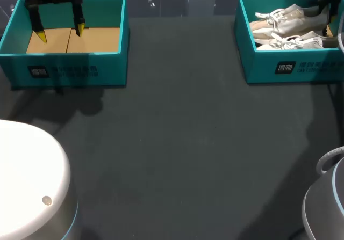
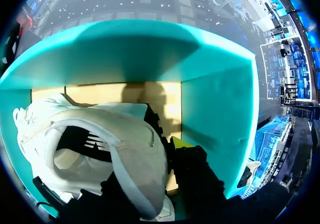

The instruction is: Take the shoe out of the shoebox, open the shoe tongue, remove and reinsert the insole, then place the shoe into the shoebox

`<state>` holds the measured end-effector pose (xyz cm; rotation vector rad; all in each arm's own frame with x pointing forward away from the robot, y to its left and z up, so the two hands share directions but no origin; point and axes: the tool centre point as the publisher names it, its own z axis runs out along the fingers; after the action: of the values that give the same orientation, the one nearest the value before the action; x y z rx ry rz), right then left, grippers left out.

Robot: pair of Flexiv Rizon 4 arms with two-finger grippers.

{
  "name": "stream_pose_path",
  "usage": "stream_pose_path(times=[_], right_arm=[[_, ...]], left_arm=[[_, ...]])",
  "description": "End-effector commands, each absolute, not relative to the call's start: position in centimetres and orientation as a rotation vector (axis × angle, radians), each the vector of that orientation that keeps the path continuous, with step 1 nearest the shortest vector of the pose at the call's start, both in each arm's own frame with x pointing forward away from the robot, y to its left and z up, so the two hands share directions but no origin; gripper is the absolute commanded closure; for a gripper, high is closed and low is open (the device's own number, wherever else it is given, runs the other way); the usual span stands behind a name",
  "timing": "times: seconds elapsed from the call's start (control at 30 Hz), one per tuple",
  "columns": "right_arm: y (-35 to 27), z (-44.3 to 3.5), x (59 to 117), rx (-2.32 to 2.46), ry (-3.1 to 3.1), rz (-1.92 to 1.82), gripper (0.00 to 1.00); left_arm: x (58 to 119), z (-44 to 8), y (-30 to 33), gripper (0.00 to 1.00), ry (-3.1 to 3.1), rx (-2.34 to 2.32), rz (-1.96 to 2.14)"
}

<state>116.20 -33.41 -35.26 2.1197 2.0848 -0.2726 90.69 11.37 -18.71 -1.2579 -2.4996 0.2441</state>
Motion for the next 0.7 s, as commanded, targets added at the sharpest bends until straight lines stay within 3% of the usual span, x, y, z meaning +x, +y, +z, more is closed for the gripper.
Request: stream_pose_path(times=[0.03, 0.17, 0.3, 0.47, 0.63, 0.7], right_arm=[[-33.47, -36.04, 116.19, 2.132, 2.095, -0.255, 1.00], [-33.43, -36.43, 116.07, 2.144, 2.105, -0.233, 1.00], [-33.41, -36.51, 116.03, 2.145, 2.110, -0.225, 0.89], [-33.22, -36.68, 115.91, 2.149, 2.119, -0.211, 0.84], [-32.85, -36.20, 115.81, 2.144, 2.122, -0.199, 0.63], [-32.74, -35.87, 115.75, 2.142, 2.121, -0.196, 0.60]], left_arm=[[90.61, -18.65, 11.43, 0.00, -2.501, -1.260, 0.242], [90.61, -18.65, 11.43, 0.00, -2.501, -1.260, 0.242], [90.61, -18.65, 11.43, 0.00, -2.501, -1.260, 0.242], [90.61, -18.65, 11.43, 0.00, -2.501, -1.260, 0.242], [90.61, -18.65, 11.43, 0.00, -2.501, -1.260, 0.242], [90.61, -18.65, 11.43, 0.00, -2.501, -1.260, 0.242]])
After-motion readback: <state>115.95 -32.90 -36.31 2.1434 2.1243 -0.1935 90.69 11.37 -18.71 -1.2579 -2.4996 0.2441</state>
